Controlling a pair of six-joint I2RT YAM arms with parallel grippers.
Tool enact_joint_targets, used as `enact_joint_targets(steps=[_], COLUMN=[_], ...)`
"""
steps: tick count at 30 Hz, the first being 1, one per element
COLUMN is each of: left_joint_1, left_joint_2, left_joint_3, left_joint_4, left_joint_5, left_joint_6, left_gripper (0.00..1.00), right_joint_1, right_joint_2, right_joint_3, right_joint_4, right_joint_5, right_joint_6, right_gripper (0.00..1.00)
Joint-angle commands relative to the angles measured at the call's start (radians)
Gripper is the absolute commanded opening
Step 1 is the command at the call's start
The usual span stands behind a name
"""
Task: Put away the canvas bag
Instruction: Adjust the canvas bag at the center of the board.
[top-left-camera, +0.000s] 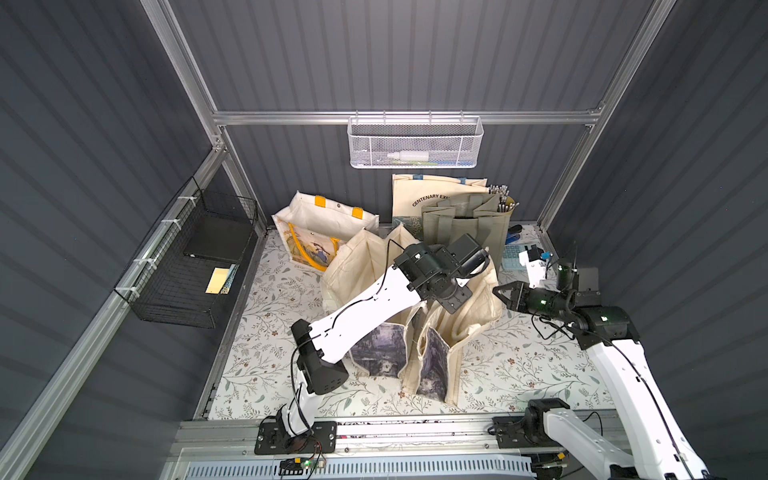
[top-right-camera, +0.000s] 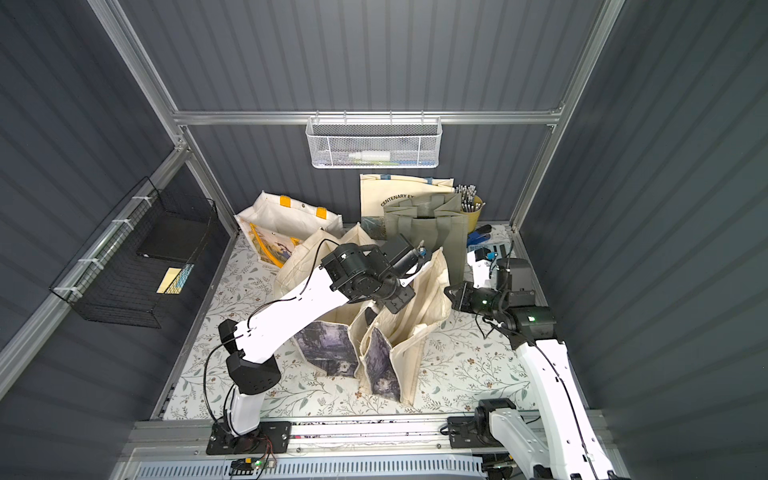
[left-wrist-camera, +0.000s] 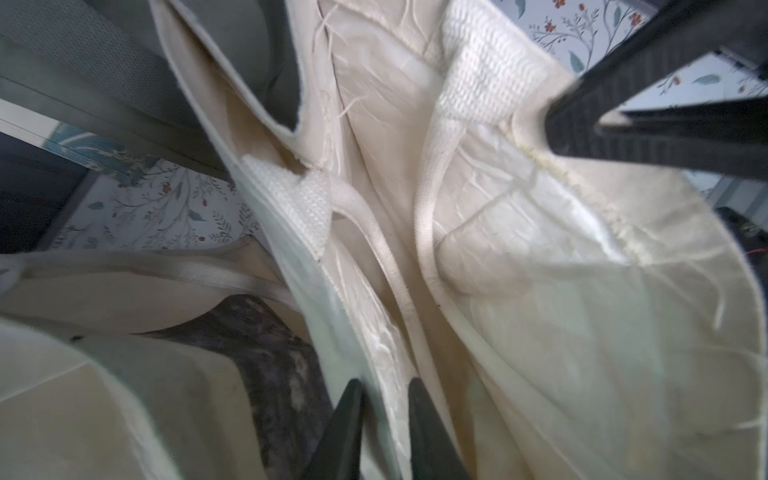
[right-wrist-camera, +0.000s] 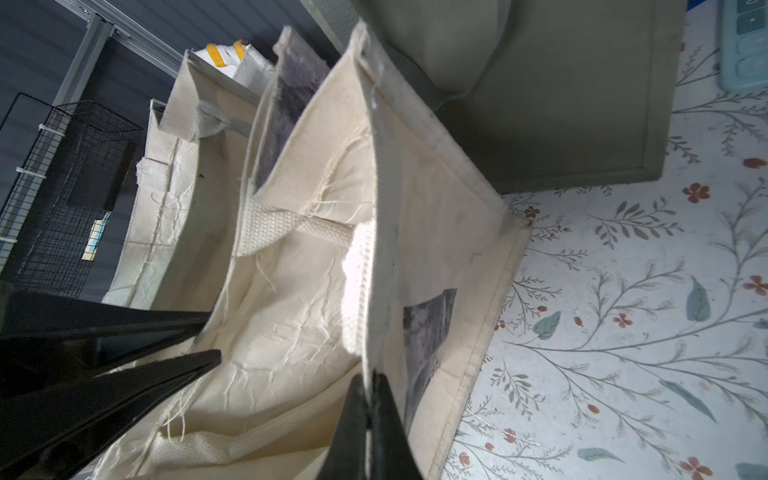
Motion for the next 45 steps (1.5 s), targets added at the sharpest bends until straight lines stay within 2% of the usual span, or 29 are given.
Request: enact_joint_targets(steps=[1,7,12,14,15,17,20,21,25,28,30,34,36,45], left_joint_1=[0.002,0.002,0.0,0.0,0.0,-0.002,-0.009,-0.01,-0.012,-0.012,-0.012,-0.013,-0.012,-0.039], left_joint_2=[0.022,0.061,0.086,0.105,0.111,0.113,0.096,0.084,0.058,0.075,0.101,0.121,0.125,0.18], left_joint_3=[0.028,0.063,0.085,0.112,0.121,0.123,0.115,0.107,0.071,0.053,0.085,0.117,0.121,0.142], left_joint_4=[0.028,0.051,0.101,0.104,0.105,0.11,0.1,0.094,0.037,0.01,0.0,0.037,0.065,0.154], left_joint_5=[0.062,0.111,0.153,0.157,0.157,0.157,0.134,0.124,0.123,0.12,0.122,0.117,0.126,0.178], left_joint_6=[0.019,0.035,0.056,0.064,0.066,0.071,0.076,0.076,0.059,0.05,0.047,0.063,0.075,0.138], left_gripper=[0.11,0.02,0.02,0.05,0.1,0.33,0.5,0.55,0.63,0.65,0.57,0.22,0.0,0.0], right_joint_1=[0.006,0.007,0.006,0.007,0.006,0.008,0.006,0.006,0.007,0.007,0.006,0.006,0.006,0.007], right_joint_2=[-0.032,-0.111,-0.186,-0.225,-0.247,-0.293,-0.346,-0.354,-0.357,-0.352,-0.351,-0.36,-0.371,-0.482], right_joint_3=[-0.006,0.0,-0.006,-0.028,-0.045,-0.085,-0.124,-0.126,-0.128,-0.13,-0.133,-0.127,-0.122,-0.136], right_joint_4=[0.027,-0.013,-0.067,-0.08,-0.085,-0.08,-0.083,-0.091,-0.086,-0.068,-0.05,-0.042,-0.06,-0.161], right_joint_5=[-0.006,0.073,0.166,0.202,0.219,0.246,0.279,0.326,0.332,0.321,0.312,0.313,0.323,0.407], right_joint_6=[0.063,0.161,0.239,0.28,0.307,0.347,0.387,0.395,0.4,0.401,0.413,0.437,0.453,0.577], right_gripper=[0.0,0.0,0.0,0.0,0.0,0.0,0.0,0.0,0.0,0.0,0.0,0.0,0.0,0.0])
